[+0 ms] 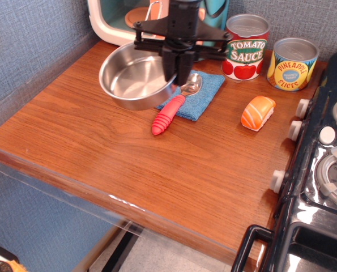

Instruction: Move the pan to the middle left edge of the table.

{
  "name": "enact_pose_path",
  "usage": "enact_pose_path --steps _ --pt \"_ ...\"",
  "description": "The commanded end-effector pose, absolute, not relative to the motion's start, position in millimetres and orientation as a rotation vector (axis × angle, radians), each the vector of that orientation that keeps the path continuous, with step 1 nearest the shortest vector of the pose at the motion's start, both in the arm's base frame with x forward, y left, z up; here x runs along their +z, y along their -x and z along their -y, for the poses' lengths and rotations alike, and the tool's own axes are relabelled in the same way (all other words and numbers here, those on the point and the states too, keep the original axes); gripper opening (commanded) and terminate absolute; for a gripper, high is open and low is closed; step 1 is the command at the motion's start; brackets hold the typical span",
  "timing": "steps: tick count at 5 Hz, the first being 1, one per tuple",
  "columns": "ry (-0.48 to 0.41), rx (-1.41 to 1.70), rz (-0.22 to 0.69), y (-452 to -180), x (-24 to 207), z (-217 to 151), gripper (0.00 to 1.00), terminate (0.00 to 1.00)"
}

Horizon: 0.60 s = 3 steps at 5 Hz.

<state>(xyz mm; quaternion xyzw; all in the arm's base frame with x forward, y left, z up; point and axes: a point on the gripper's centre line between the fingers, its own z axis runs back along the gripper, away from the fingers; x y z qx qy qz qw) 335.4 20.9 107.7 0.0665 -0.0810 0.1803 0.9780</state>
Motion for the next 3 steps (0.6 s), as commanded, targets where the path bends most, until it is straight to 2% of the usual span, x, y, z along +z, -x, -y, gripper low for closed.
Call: enact_pose_path --steps 1,3 --pt "-0.261 0.438 0.149 -337 112 -84 0.0 0.0" --pt "-0.31 0.538 0.057 -339 83 -123 0.0 0.0"
